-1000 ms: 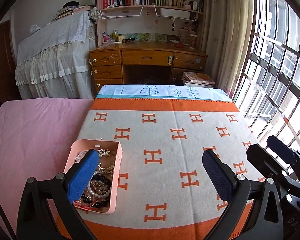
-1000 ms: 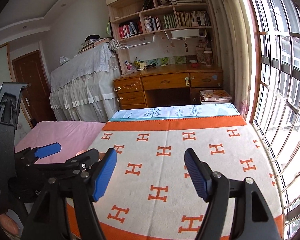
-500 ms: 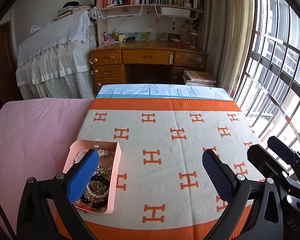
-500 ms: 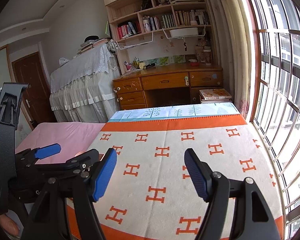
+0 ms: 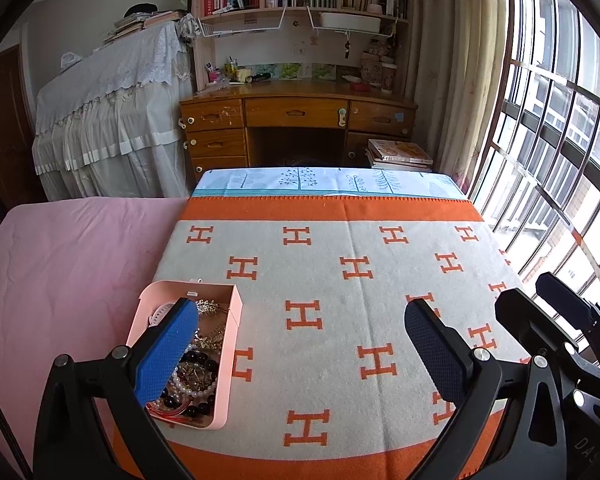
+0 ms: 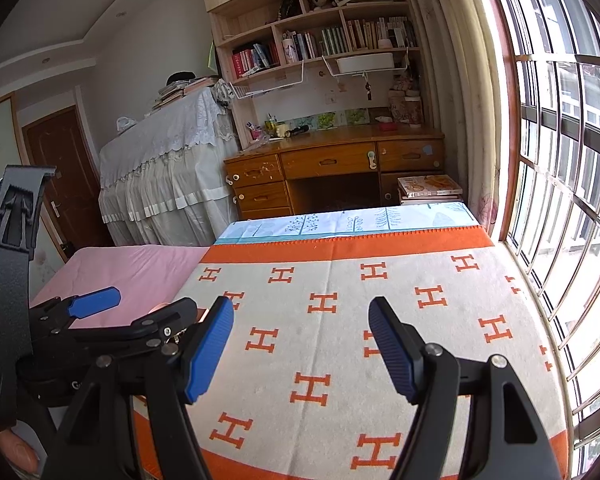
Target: Organize jewelry
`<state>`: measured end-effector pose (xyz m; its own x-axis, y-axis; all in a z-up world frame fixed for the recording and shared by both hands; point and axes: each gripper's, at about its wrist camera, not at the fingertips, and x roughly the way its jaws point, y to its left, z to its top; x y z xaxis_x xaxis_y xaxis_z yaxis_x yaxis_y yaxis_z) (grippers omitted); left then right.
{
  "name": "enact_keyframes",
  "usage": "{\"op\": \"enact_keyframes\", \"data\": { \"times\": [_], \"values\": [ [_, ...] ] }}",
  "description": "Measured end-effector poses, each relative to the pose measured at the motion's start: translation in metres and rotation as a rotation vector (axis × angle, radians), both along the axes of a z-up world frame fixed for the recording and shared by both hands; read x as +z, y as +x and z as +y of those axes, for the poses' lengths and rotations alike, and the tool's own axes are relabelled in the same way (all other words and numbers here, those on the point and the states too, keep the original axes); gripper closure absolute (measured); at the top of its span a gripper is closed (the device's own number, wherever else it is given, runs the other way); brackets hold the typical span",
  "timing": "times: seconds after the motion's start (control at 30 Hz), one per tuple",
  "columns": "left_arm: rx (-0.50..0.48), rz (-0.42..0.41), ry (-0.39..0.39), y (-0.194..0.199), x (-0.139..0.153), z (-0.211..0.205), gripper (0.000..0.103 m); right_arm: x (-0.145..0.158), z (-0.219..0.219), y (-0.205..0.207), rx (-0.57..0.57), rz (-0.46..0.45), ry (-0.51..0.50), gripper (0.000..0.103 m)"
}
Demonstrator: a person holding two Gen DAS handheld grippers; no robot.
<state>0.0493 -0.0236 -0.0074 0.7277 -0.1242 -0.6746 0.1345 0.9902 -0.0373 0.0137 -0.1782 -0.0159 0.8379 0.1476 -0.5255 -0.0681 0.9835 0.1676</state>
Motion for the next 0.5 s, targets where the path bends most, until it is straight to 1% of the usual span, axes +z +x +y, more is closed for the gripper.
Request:
{"op": "enact_keyframes", "data": {
  "times": [0.5],
  "values": [
    [-0.002, 0.010, 0.005, 0.0004, -0.0015, -0.0022, 0.001, -0.0042, -0.0056, 0.0006, 0.000, 0.005, 0.013, 0.032]
  ]
}}
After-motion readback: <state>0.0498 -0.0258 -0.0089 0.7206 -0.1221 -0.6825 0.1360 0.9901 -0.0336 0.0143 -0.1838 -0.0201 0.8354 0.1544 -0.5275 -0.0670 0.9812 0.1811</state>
